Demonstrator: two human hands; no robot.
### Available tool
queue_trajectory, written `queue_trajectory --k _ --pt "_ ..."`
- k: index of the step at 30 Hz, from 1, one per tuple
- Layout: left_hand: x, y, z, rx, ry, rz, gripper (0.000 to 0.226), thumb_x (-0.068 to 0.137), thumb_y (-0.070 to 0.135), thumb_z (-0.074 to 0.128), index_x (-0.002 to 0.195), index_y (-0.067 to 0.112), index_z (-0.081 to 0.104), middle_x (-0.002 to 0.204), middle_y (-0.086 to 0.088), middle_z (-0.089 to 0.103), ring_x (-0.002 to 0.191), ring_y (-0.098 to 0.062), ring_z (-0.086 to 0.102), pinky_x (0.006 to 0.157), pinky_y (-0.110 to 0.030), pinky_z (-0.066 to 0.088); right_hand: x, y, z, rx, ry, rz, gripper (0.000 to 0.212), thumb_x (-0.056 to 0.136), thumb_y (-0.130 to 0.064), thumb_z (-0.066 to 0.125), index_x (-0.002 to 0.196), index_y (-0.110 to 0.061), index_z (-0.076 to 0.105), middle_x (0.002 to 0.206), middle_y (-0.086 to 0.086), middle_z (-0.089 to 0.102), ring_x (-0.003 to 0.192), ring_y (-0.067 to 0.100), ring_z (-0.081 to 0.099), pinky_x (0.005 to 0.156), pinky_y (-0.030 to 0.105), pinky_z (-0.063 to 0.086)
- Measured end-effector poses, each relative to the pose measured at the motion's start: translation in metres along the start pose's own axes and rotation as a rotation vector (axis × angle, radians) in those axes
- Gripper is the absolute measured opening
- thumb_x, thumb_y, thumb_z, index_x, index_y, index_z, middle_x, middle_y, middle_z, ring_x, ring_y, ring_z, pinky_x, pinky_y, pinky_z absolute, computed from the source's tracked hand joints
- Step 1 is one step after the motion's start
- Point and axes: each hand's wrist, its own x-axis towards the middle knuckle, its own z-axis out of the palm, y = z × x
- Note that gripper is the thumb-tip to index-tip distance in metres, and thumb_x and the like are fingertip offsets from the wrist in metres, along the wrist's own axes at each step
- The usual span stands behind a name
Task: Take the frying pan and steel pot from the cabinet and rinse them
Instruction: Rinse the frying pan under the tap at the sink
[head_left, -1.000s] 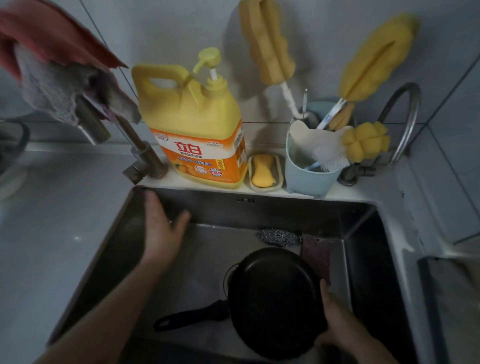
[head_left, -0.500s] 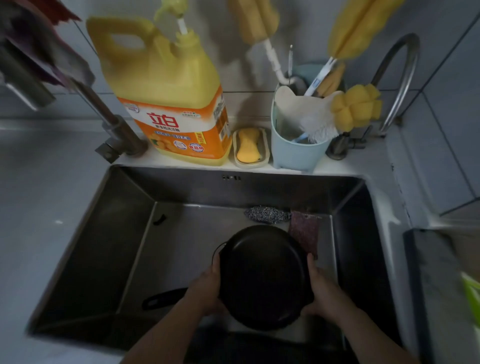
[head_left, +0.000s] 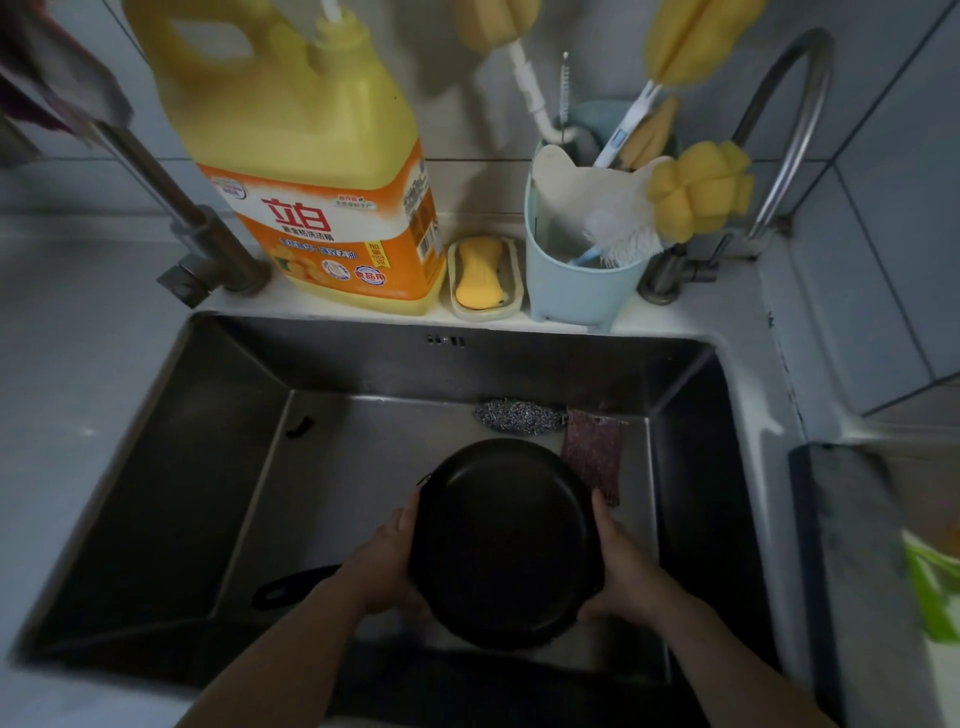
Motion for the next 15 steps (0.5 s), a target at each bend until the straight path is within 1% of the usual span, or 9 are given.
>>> queue_trajectory --k 2,4,5,7,9,10,11,13,15 --pt "-0.003 0.000 -0.010 0.020 0.009 0.015 0.153 0.048 0.044 0.089 0.144 0.031 -0.029 0.150 -0.007 0.025 0.133 -0.027 0.035 0.107 -0.040 0.039 -0.004 -0.005 -0.004 0.026 0.014 -0.014 0.155 0.053 -0.026 0.095 0.134 -0.036 -0.037 0.162 0.003 0.008 0.148 0.018 0.014 0.119 0.029 0.021" --pt "-0.007 0.002 -0.025 0.038 0.051 0.030 0.154 0.046 0.047 0.089 0.143 0.037 -0.030 0.150 -0.005 0.027 0.131 -0.026 0.038 0.105 -0.043 0.041 -0.008 -0.013 -0.009 0.072 0.035 -0.026 0.155 0.055 -0.024 0.095 0.139 -0.036 -0.035 0.162 0.000 0.011 0.148 0.017 0.015 0.119 0.029 0.021" --pt "-0.010 0.005 -0.033 0.033 0.070 0.043 0.153 0.046 0.044 0.090 0.144 0.036 -0.028 0.151 -0.004 0.026 0.133 -0.026 0.037 0.105 -0.041 0.040 -0.010 -0.018 -0.012 0.094 0.042 -0.030 0.155 0.055 -0.025 0.094 0.141 -0.038 -0.034 0.161 -0.002 0.014 0.147 0.016 0.017 0.120 0.031 0.021" --pt "-0.015 0.011 -0.051 0.032 0.107 0.083 0.149 0.049 0.034 0.091 0.148 0.026 -0.021 0.154 -0.005 0.020 0.137 -0.025 0.031 0.108 -0.034 0.036 -0.016 -0.029 -0.020 0.113 0.070 -0.050 0.156 0.054 -0.030 0.093 0.139 -0.046 -0.036 0.161 -0.005 0.014 0.147 0.015 0.019 0.120 0.037 0.022" --pt "-0.023 0.018 -0.068 0.057 0.156 0.110 0.150 0.050 0.033 0.091 0.149 0.019 -0.020 0.157 -0.004 0.015 0.141 -0.022 0.026 0.107 -0.031 0.034 -0.025 -0.041 -0.028 0.113 0.119 -0.103 0.156 0.053 -0.029 0.093 0.138 -0.048 -0.036 0.162 -0.007 0.011 0.147 0.014 0.018 0.121 0.038 0.021" --pt "-0.028 0.021 -0.075 0.072 0.183 0.109 0.152 0.049 0.036 0.091 0.149 0.020 -0.022 0.157 -0.003 0.016 0.141 -0.022 0.027 0.108 -0.034 0.035 -0.030 -0.047 -0.033 0.110 0.153 -0.139 0.156 0.054 -0.026 0.093 0.139 -0.049 -0.035 0.162 -0.008 0.009 0.147 0.013 0.018 0.121 0.040 0.021" --pt "-0.034 0.026 -0.081 0.086 0.206 0.097 0.153 0.048 0.037 0.091 0.148 0.022 -0.024 0.156 -0.003 0.021 0.139 -0.023 0.030 0.107 -0.037 0.038 -0.036 -0.053 -0.038 0.108 0.182 -0.176 0.155 0.055 -0.024 0.093 0.140 -0.050 -0.034 0.162 -0.010 0.009 0.147 0.013 0.017 0.121 0.043 0.022" --pt "-0.049 0.036 -0.092 0.082 0.260 0.077 0.153 0.047 0.038 0.090 0.147 0.029 -0.025 0.149 -0.002 0.036 0.133 -0.023 0.040 0.102 -0.041 0.042 -0.051 -0.066 -0.048 0.105 0.240 -0.239 0.153 0.057 -0.020 0.092 0.142 -0.051 -0.031 0.161 -0.012 0.009 0.147 0.014 0.018 0.119 0.048 0.025" --pt "-0.066 0.048 -0.103 0.054 0.326 0.085 0.150 0.048 0.042 0.089 0.146 0.038 -0.024 0.143 0.000 0.043 0.130 -0.023 0.043 0.102 -0.045 0.043 -0.067 -0.077 -0.056 0.083 0.276 -0.285 0.151 0.059 -0.020 0.092 0.143 -0.050 -0.030 0.162 -0.011 0.006 0.147 0.012 0.015 0.119 0.050 0.026"
